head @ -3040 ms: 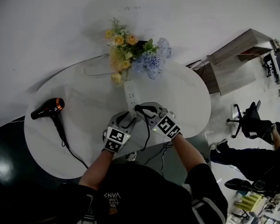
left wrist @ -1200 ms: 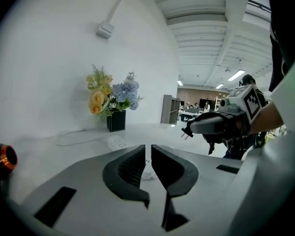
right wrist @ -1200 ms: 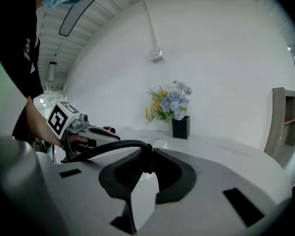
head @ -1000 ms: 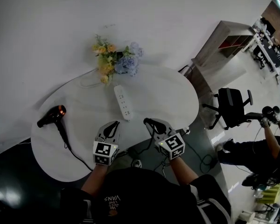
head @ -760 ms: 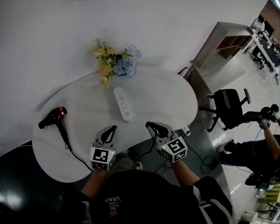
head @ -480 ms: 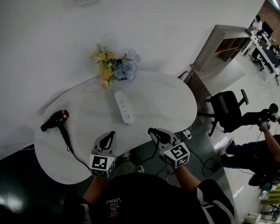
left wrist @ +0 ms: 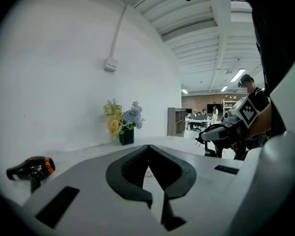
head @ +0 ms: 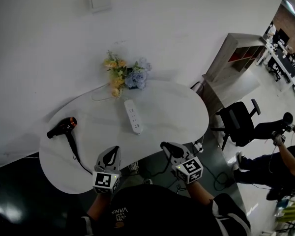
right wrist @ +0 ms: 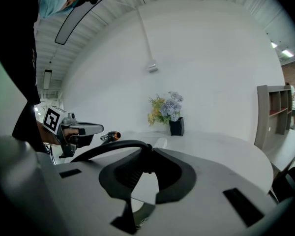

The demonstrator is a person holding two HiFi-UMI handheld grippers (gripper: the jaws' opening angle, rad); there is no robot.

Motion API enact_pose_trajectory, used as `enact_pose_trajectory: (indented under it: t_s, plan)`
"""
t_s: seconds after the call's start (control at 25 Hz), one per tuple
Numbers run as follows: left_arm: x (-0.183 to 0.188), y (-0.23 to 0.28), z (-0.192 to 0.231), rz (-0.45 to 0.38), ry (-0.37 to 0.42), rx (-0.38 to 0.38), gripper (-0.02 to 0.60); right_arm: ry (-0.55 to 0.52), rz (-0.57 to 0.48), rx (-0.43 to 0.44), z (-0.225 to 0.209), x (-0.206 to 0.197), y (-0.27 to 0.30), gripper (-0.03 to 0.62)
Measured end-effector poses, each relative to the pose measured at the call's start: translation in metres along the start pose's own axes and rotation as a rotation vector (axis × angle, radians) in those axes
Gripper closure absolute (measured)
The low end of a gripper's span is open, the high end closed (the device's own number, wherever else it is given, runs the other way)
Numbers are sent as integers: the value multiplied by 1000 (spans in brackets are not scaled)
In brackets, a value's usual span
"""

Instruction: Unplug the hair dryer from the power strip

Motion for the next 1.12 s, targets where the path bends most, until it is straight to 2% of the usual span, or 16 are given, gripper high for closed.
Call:
enact_pose_trajectory:
  t_s: [0.44, 1.12]
  plan:
    - [1, -16, -5, -3, -15, 14, 563, -5, 3, 20, 13, -1, -3, 520]
    - [-11, -14, -4, -12, -55, 24, 563, 26, -3, 18, 11, -5, 8, 522]
Point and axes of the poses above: the fingertips, and each gripper's own axes: y forward along the fingers, z to its left, x out of its top, the point moved 6 cm from there along -y, backward along the fingers, and after that the axes turned 9 degrees about y, right-handed, at the moved point
